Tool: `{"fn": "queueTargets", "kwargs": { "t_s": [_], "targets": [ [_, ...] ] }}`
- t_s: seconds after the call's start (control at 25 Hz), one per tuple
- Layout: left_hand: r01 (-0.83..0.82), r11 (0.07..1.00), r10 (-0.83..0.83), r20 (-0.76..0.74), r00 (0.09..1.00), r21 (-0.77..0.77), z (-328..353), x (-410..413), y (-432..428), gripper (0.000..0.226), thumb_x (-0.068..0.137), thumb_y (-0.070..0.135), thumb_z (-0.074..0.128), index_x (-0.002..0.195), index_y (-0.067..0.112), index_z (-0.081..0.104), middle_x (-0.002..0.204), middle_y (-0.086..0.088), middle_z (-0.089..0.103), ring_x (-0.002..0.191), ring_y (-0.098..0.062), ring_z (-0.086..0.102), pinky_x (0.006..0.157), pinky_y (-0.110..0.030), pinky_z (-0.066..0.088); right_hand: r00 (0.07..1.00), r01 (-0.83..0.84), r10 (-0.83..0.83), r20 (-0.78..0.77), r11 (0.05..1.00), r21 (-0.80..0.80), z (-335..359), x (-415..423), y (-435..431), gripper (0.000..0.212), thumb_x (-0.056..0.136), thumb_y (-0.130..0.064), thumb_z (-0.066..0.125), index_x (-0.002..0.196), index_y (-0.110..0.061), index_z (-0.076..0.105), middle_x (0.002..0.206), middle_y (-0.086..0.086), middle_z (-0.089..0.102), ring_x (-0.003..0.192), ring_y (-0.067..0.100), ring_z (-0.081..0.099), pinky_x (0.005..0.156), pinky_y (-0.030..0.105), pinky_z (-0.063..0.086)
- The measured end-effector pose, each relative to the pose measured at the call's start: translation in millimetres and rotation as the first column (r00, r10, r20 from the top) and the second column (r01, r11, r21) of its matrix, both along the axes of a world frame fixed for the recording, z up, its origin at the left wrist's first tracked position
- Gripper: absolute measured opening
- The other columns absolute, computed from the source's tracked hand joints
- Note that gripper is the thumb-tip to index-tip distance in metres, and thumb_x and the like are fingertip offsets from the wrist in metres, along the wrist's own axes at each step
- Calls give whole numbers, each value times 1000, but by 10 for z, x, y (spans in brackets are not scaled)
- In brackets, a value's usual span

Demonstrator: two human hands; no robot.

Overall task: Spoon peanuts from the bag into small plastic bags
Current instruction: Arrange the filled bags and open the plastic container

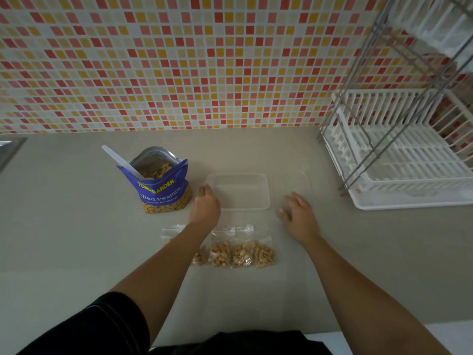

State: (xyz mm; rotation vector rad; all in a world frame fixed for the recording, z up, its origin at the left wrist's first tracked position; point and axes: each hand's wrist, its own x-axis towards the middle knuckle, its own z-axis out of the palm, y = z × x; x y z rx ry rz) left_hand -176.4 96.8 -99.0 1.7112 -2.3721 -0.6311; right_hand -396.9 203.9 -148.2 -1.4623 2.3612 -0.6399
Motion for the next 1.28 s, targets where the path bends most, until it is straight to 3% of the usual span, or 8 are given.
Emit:
{"fn": "queueTargets", "kwargs": {
  "t_s": [0.16, 0.28, 0.6, 0.72, 0.84, 0.96, 1.12, 1.28],
  "targets": [
    [135, 969, -162, -119, 980, -206, 30, 108, 351, 45, 93, 11, 43, 134, -6, 38, 139, -27, 42, 124, -39, 46, 104, -39, 39, 995, -100, 102, 12, 990, -102, 242, 296, 133, 47, 88, -33, 47, 127, -8, 53, 140, 17, 44, 129, 31, 40, 109, 34, 29],
    [295, 910, -329, -75, 941, -290, -162, 279, 742, 44, 87, 21, 41, 119, -5, 56, 121, -25, 60, 108, -37, 61, 89, -46, 50, 969, -247, 244, -40, 961, -126, 205, 597, 428, 46, 90, -34, 40, 125, -8, 55, 137, 17, 47, 126, 31, 45, 107, 35, 34],
    [481, 772, -462, 153, 874, -415, -402, 191, 1315, 40, 77, 18, 41, 94, -2, 71, 98, -17, 72, 94, -28, 69, 83, -36, 54, 941, -330, 336, -38, 938, 101, -94, 845, 807, 63, 97, -46, 10, 127, -14, 55, 133, 19, 53, 124, 37, 49, 99, 44, 41],
    [458, 814, -450, 109, 886, -357, -379, 68, 1426, 38, 78, 17, 42, 96, 1, 71, 100, -18, 72, 97, -30, 68, 85, -38, 53, 956, -290, 293, 3, 947, 135, -64, 777, 916, 60, 94, -46, 16, 133, -15, 48, 143, 18, 41, 134, 35, 37, 108, 44, 31],
    [253, 940, -288, -138, 948, -227, -386, 104, 1424, 28, 87, 15, 49, 108, 5, 63, 121, -26, 59, 112, -41, 56, 95, -46, 47, 981, -194, 192, 29, 977, 85, 28, 728, 983, 48, 93, -35, 35, 137, -17, 42, 149, 16, 31, 137, 32, 28, 110, 41, 30],
    [-38, 998, 28, -189, 982, -48, -313, 137, 1334, 35, 85, 5, 54, 120, 2, 54, 121, -27, 53, 112, -44, 48, 97, -47, 39, 990, -1, -1, 139, 1000, 18, 120, 759, 938, 40, 88, -23, 56, 126, -15, 49, 134, 20, 37, 126, 31, 36, 101, 28, 32],
    [-188, 953, 244, -231, 942, 237, -204, 40, 1237, 48, 85, 12, 60, 128, 1, 41, 123, -24, 47, 115, -36, 44, 94, -36, 37, 938, 113, -107, 329, 994, 1, 143, 816, 820, 34, 79, -20, 69, 107, -11, 53, 102, 11, 41, 95, 14, 37, 72, 15, 25],
    [-322, 789, 516, -280, 809, 524, -171, 10, 1170, 58, 77, 17, 71, 127, 7, 43, 102, -14, 61, 94, -28, 59, 81, -32, 48, 914, 99, -102, 392, 995, 28, 87, 793, 725, 25, 77, -19, 69, 101, -18, 62, 88, 8, 57, 74, 13, 53, 70, 23, 35]
  ]
}}
